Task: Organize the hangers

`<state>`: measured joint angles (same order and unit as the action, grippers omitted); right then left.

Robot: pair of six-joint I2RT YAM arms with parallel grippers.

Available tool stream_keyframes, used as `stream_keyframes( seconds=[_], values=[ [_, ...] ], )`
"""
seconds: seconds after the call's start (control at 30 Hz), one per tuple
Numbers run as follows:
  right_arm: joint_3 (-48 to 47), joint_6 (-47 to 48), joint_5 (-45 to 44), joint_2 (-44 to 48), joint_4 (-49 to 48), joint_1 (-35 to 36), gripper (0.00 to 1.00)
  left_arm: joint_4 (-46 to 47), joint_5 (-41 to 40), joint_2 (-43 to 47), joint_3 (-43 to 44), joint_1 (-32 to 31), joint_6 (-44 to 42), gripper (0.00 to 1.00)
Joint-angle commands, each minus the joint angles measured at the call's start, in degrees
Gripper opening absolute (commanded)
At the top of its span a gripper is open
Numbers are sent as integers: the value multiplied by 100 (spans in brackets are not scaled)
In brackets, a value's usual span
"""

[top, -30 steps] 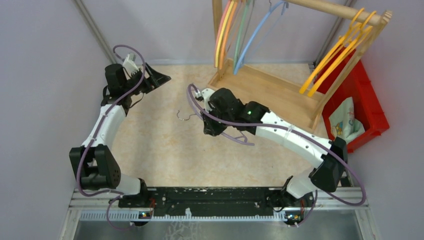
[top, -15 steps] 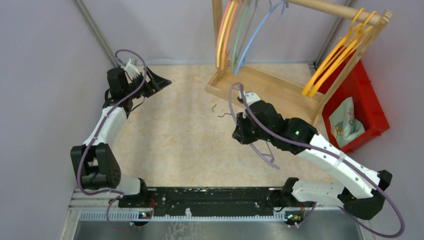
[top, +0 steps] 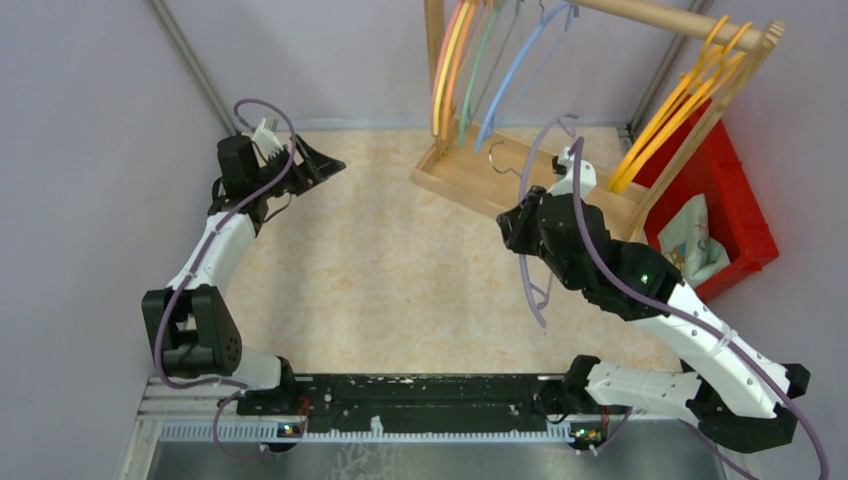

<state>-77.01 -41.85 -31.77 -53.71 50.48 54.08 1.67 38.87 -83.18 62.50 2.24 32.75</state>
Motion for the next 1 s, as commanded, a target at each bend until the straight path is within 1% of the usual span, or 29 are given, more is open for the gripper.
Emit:
stream_keyframes(
  seconds=[0.0, 0.17, 0.37, 0.5, 0.7, 0.8, 0.87, 0.97],
  values=[
    [-152, -5, -624, 20, -1601, -115, 0, 76, 68, -14, 100, -24, -67, 86],
    [140, 234, -486, -28, -3014, -352, 0, 102, 83, 11, 117, -17, -37, 86],
    [196, 438, -615, -268, -4151, -644, 0, 61, 111, -1, 165, -17, -67, 86],
    [6, 528, -562, -543, -4739, -958, 0, 64, 167, -52, 177, -20, -46, 86],
    [-601, 838, -374, -1067, -5350, -1352, 0, 86, 225, -102, 222, -18, -23, 86],
    [-845, 869, -359, -1257, -5429, -1630, 0, 84, 251, -98, 236, -18, -23, 86],
    [-954, 716, -234, -1383, -5403, -1849, 0, 78, 252, -94, 236, -16, -38, 86],
    [-994, 118, 176, -1546, -5335, -2304, 0, 55, 221, -64, 205, -16, -79, 85]
  ],
)
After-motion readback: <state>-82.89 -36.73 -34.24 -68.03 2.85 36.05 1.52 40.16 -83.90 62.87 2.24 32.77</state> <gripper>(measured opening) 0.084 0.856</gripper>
